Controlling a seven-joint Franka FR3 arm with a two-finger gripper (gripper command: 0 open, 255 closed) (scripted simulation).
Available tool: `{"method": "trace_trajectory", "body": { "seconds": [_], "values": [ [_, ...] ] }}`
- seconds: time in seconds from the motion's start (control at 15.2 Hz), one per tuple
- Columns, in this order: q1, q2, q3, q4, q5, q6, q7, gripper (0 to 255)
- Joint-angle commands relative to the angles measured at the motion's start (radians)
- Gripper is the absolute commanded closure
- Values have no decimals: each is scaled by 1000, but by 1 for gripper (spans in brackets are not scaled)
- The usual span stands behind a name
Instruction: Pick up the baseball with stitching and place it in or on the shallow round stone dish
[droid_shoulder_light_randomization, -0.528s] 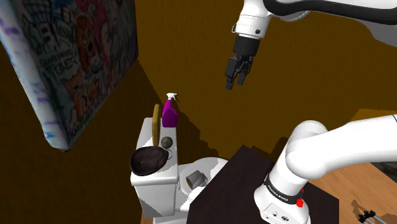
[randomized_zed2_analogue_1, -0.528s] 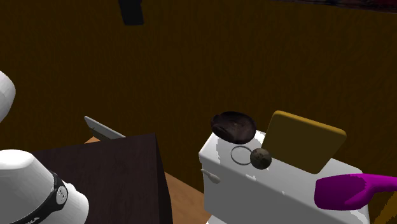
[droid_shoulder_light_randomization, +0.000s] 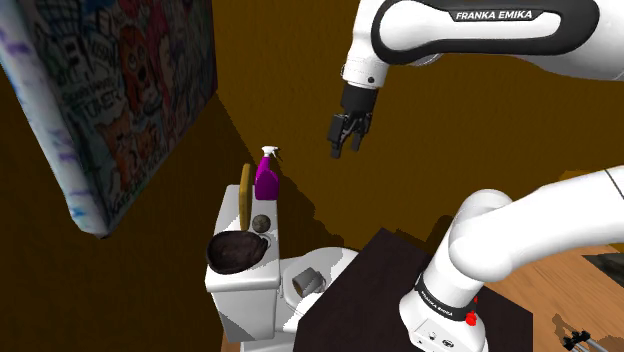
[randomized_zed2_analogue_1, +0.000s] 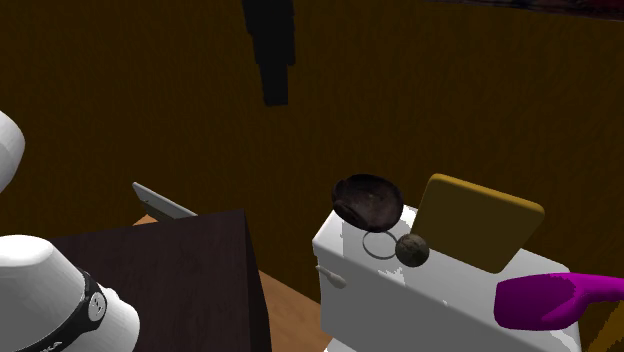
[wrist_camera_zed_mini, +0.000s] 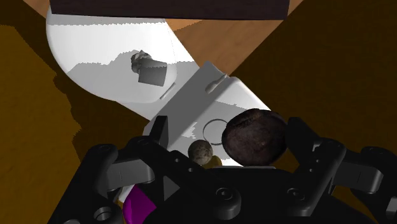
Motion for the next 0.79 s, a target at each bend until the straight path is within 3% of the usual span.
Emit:
{"method": "trace_trajectory", "body": {
  "seconds": [0.0, 0.73],
  "values": [
    [-2, 56, 10, -24, 2, 82, 6, 0],
    [-17, 422, 57, -32, -9, 456, 50, 0]
  ]
}}
